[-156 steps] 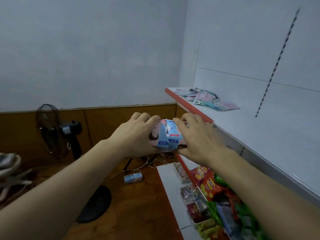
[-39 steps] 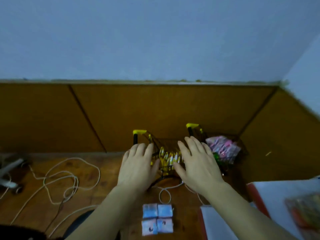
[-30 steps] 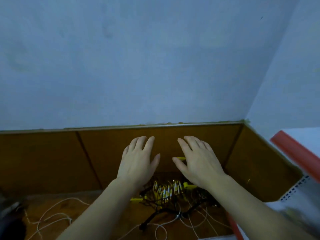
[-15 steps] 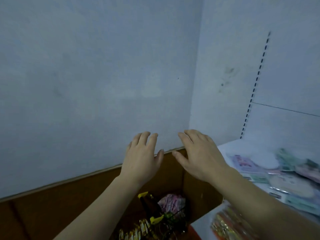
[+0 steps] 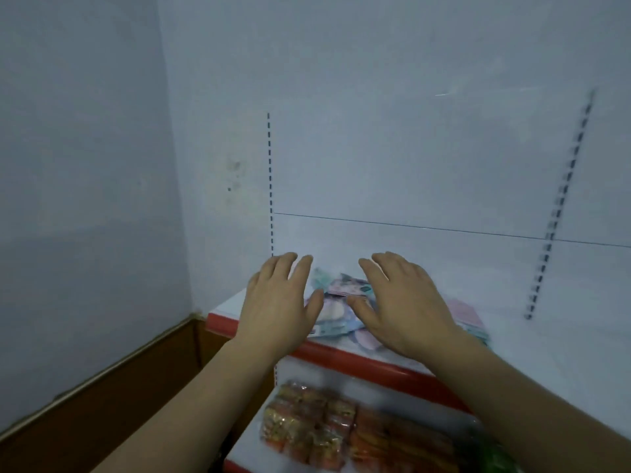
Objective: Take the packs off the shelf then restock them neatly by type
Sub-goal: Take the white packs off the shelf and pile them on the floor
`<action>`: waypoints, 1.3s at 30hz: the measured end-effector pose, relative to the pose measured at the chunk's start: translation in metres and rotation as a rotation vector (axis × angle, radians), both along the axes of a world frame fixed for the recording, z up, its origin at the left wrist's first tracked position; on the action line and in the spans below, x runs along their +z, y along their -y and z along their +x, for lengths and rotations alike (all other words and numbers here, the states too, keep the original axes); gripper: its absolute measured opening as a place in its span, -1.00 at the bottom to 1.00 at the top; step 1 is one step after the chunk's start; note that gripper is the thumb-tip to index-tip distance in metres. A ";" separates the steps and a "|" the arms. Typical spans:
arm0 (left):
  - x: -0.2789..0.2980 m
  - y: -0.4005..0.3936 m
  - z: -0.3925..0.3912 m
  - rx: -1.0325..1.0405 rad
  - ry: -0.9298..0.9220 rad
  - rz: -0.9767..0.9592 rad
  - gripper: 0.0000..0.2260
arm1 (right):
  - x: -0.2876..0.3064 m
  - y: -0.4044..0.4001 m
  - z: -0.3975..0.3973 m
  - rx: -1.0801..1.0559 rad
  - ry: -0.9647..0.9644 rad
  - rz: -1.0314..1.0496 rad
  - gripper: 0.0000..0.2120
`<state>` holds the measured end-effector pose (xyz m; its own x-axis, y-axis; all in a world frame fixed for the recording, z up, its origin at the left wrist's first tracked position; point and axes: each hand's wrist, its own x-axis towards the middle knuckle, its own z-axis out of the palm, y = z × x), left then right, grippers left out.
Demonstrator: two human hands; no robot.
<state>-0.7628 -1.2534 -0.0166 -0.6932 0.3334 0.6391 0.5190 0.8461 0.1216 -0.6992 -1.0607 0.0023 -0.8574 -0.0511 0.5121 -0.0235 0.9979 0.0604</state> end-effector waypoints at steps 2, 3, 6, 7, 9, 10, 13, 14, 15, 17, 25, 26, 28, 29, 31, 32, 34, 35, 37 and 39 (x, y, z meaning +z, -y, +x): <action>0.005 -0.042 0.014 -0.101 -0.021 0.006 -0.47 | 0.003 -0.038 0.032 -0.093 -0.015 0.001 -0.36; 0.007 -0.063 0.023 -0.153 -0.032 0.015 -0.46 | 0.005 -0.057 0.050 -0.141 -0.025 0.009 -0.37; 0.011 -0.127 0.054 -0.288 -0.061 0.022 -0.45 | 0.012 -0.108 0.106 -0.281 -0.014 0.010 -0.37; 0.013 -0.148 0.066 -0.324 -0.066 0.022 -0.46 | 0.014 -0.123 0.126 -0.327 -0.013 0.002 -0.36; 0.014 -0.189 0.093 -0.390 -0.067 0.025 -0.48 | 0.015 -0.151 0.166 -0.405 -0.013 -0.009 -0.35; 0.015 -0.209 0.107 -0.425 -0.066 0.024 -0.49 | 0.015 -0.164 0.186 -0.440 -0.013 -0.006 -0.34; 0.013 -0.266 0.153 -0.536 -0.078 0.018 -0.49 | 0.012 -0.203 0.247 -0.534 -0.021 -0.004 -0.25; 0.011 -0.284 0.168 -0.569 -0.077 0.010 -0.49 | 0.010 -0.216 0.268 -0.565 -0.024 -0.013 -0.25; 0.010 -0.302 0.184 -0.604 -0.074 0.004 -0.49 | 0.009 -0.228 0.289 -0.599 -0.027 -0.022 -0.26; 0.007 -0.335 0.216 -0.677 -0.061 0.004 -0.49 | 0.005 -0.251 0.333 -0.670 -0.040 -0.032 -0.28; -0.001 -0.458 0.336 -0.974 -0.063 -0.030 -0.40 | -0.004 -0.327 0.478 -0.951 -0.015 -0.046 -0.33; -0.001 -0.473 0.347 -1.003 -0.062 -0.031 -0.40 | -0.005 -0.336 0.491 -0.978 -0.014 -0.040 -0.35; -0.002 -0.504 0.366 -1.058 -0.060 -0.034 -0.40 | -0.008 -0.357 0.513 -1.026 -0.009 -0.036 -0.37; -0.004 -0.520 0.375 -1.084 -0.057 -0.038 -0.39 | -0.011 -0.368 0.522 -1.048 -0.005 -0.041 -0.37; -0.007 -0.551 0.387 -1.126 -0.051 -0.046 -0.38 | -0.016 -0.392 0.536 -1.090 0.013 -0.053 -0.37; -0.010 -0.567 0.391 -1.141 -0.047 -0.049 -0.39 | -0.019 -0.405 0.542 -1.110 0.020 -0.054 -0.36; -0.014 -0.601 0.396 -1.167 -0.049 -0.046 -0.41 | -0.023 -0.434 0.548 -1.144 0.034 -0.059 -0.36; -0.016 -0.618 0.396 -1.178 -0.050 -0.045 -0.42 | -0.024 -0.448 0.549 -1.155 0.037 -0.065 -0.36; -0.018 -0.654 0.393 -1.183 -0.043 -0.042 -0.44 | -0.025 -0.478 0.547 -1.166 0.028 -0.065 -0.37; -0.015 -0.681 0.388 -1.170 -0.046 -0.039 -0.44 | -0.022 -0.502 0.543 -1.174 0.045 -0.055 -0.38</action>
